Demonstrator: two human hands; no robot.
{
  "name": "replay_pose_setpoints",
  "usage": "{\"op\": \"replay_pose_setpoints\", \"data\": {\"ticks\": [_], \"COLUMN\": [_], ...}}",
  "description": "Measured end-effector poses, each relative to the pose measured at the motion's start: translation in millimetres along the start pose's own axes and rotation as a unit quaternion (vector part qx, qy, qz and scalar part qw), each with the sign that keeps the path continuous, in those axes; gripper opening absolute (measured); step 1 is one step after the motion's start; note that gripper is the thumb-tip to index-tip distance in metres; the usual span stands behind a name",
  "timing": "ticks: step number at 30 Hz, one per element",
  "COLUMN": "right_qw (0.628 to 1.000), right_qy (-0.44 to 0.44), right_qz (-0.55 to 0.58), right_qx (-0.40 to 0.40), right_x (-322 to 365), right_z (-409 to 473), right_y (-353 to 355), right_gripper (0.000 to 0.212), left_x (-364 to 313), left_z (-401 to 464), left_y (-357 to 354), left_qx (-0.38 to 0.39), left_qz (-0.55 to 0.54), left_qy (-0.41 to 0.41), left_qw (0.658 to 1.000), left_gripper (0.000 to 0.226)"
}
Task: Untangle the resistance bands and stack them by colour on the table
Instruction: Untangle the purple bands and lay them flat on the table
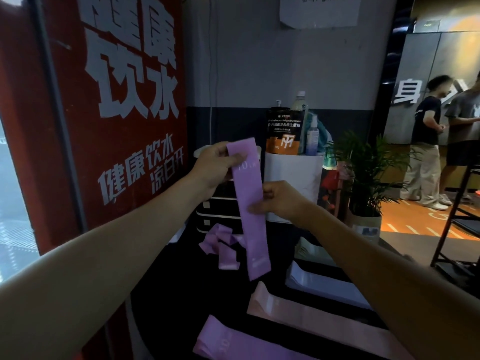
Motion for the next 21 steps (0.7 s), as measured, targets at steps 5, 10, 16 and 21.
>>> {"op": "replay_pose_setpoints", "data": {"ticks": [5,10,16,21], "right_qw": [0.993,0.984,0.962,0.967], "right_qy": [-0.043,-0.097,-0.168,-0.240], "right_qz": [-0.102,-0.143,-0.212,-0.074], "right_qx": [0.027,0.045,0.042,-0.034], "right_x": [-22,-41,-68,-84], "right_z": [-25,-58,-100,-136], "right_y": [-7,8,28,31], "right_gripper": [0.017,0.032,0.010,0.016], "left_x": [4,27,59,89], "left_z": [-16,-25,-45,-70], "left_y": [3,12,13,7], "left_qx": [-0.035,-0.105,-0.144,-0.164], "left_qz": [-0.069,-0.148,-0.170,-0.143], "left_qy": [0.016,0.059,0.121,0.165], "left_qw": [0.997,0.982,0.967,0.962], "left_gripper": [0.014,0.015,0.009,0.013]}}
Point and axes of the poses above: each hand's wrist, its own z-axis towards the middle knuckle, its own y-axis out of the back of the hand, x = y × z, the point moved 1 cm from there along z, towards the middle knuckle, and after that the axes turned 4 degrees about x, right-handed, at the moved point
